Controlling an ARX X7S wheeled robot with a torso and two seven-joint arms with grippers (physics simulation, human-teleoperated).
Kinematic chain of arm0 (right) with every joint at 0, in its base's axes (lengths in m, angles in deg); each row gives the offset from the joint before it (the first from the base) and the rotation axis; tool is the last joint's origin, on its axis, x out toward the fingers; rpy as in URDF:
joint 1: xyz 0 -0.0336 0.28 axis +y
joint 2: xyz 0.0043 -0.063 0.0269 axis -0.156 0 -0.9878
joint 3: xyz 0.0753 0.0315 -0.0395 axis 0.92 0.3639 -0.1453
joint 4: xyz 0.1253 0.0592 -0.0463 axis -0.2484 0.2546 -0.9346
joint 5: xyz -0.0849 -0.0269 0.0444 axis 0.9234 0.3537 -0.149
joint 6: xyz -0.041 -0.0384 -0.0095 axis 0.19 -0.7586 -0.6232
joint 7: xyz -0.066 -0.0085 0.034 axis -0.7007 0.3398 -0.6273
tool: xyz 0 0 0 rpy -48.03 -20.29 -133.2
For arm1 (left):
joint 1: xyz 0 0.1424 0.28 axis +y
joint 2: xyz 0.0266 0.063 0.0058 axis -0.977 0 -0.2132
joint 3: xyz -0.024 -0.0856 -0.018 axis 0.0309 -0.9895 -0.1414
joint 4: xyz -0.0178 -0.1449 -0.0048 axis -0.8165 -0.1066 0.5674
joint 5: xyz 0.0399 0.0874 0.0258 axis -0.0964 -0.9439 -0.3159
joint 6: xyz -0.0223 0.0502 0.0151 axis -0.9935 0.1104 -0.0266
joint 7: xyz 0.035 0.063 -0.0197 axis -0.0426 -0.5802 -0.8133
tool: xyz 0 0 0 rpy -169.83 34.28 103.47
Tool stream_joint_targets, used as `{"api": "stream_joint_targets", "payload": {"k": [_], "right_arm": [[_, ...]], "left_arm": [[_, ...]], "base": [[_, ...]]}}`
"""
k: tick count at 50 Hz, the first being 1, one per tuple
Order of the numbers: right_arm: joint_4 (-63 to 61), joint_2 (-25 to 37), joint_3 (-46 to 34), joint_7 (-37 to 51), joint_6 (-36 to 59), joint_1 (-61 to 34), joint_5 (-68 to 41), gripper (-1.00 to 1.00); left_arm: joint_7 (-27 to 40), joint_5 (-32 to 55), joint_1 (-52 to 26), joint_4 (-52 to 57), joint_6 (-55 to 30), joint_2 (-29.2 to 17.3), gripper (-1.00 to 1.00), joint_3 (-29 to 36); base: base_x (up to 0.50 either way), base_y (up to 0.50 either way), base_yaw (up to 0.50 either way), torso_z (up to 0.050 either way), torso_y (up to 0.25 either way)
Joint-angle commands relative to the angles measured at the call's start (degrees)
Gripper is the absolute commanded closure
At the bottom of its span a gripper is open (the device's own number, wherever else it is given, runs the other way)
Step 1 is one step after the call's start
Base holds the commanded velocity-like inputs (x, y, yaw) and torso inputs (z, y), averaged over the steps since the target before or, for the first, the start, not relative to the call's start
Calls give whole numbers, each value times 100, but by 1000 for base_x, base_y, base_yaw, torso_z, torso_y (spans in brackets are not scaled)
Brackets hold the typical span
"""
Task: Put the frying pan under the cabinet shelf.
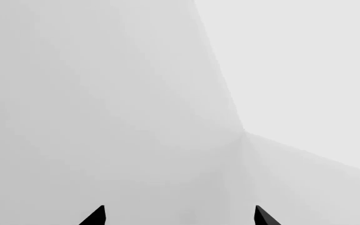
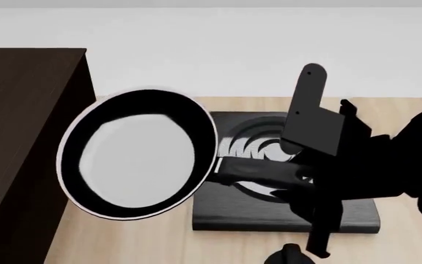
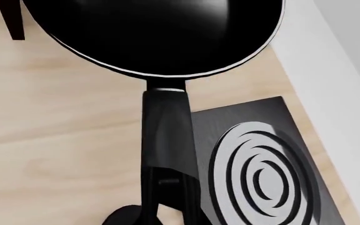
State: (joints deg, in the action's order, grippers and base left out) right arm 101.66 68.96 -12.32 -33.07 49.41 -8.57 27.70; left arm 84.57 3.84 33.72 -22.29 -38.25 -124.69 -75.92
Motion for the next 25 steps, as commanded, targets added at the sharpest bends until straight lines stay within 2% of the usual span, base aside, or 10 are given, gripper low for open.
{"api": "stream_joint_targets", "payload": {"k": [1, 25], "right_arm": [[155, -73, 231, 59, -235, -15, -15, 100], [-85, 158, 271, 380, 126, -154, 1, 100]], "left_arm": [[1, -49, -5, 30, -53, -22, -100, -6], [-27, -64, -8, 36, -67, -2, -100, -28]], "base": [[0, 0, 0, 0, 10], [0, 0, 0, 0, 1]]}}
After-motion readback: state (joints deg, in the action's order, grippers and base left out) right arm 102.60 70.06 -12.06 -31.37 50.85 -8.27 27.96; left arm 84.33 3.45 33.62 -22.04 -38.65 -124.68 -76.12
